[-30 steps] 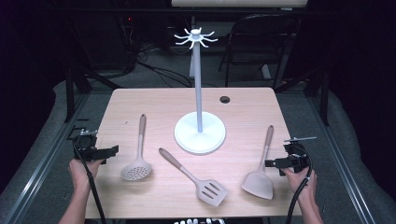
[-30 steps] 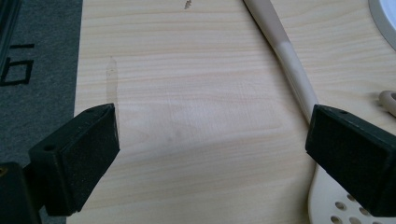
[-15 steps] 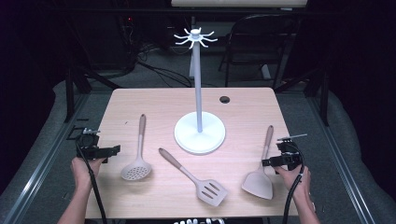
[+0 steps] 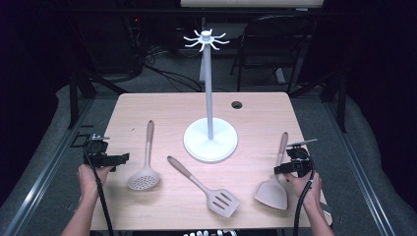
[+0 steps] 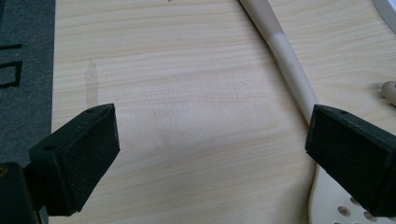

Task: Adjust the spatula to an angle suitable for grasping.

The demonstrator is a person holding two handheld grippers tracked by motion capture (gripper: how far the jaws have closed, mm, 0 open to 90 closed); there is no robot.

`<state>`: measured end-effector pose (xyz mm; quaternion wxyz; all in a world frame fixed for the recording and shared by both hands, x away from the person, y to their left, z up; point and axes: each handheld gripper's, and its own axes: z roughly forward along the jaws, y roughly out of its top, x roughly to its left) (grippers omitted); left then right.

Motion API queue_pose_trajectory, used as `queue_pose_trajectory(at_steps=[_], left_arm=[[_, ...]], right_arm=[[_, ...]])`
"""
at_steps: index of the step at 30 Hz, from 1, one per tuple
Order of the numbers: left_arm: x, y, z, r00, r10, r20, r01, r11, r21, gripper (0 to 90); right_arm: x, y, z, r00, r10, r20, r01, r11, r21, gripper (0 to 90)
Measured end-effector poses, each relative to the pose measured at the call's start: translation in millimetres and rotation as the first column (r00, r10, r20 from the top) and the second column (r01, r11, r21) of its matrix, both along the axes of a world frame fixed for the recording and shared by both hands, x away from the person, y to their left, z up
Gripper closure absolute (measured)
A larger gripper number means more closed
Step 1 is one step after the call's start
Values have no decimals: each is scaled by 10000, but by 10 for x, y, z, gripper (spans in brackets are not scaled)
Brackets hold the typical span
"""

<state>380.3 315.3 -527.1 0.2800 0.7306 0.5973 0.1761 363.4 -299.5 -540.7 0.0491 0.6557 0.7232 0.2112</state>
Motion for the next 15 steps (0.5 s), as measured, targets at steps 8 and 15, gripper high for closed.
queue_pose_trajectory(at_steps=[8, 15], left_arm=[[5, -6, 2, 9999, -103, 20, 103, 9999, 65, 33], [6, -11, 2, 9999, -149, 31, 149, 9998, 95, 35]], right_arm=[[35, 142, -49, 9993, 264, -281, -277, 9984, -483, 600], [46, 174, -44, 9988, 407, -260, -418, 9982, -439, 656]])
